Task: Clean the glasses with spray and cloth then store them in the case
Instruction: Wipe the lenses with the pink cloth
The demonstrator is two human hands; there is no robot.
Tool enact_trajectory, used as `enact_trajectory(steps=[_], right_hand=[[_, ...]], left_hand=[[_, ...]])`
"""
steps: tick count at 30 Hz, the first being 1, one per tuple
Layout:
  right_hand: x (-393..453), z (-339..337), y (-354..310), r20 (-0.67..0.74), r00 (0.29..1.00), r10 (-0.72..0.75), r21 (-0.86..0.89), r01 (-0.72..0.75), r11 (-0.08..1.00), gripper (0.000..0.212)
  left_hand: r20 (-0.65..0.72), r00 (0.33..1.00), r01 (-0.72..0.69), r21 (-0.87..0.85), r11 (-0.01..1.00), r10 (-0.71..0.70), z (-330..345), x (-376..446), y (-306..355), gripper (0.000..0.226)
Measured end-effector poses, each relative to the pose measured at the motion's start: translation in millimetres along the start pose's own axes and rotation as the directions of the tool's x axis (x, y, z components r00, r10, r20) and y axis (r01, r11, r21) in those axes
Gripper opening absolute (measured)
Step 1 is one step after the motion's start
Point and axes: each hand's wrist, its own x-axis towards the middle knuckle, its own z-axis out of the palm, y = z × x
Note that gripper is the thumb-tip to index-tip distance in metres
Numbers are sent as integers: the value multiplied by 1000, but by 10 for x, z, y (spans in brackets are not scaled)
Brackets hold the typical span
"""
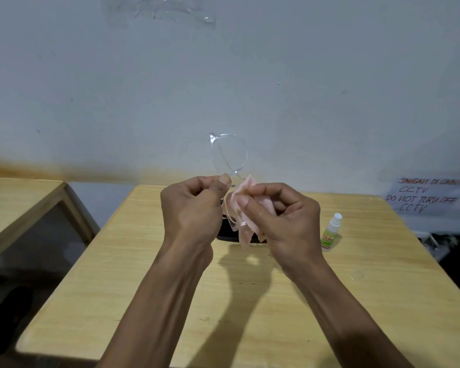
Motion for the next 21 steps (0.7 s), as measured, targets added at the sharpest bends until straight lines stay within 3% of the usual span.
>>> enact_trajectory(steps=[9,15,21], right_hand=[[-33,-12,124,63,987,-147,-141,155,978,18],[50,-23,97,23,990,-140,-44,141,989,11],[-29,36,143,70,986,-150,-14,151,988,22]], left_hand=[[-24,1000,2,14,1000,-2,-17,26,26,16],[7,1000,-2,7,1000,2,27,-20,-12,20],[4,1000,0,-1,1000,0,35,-10,-11,25]])
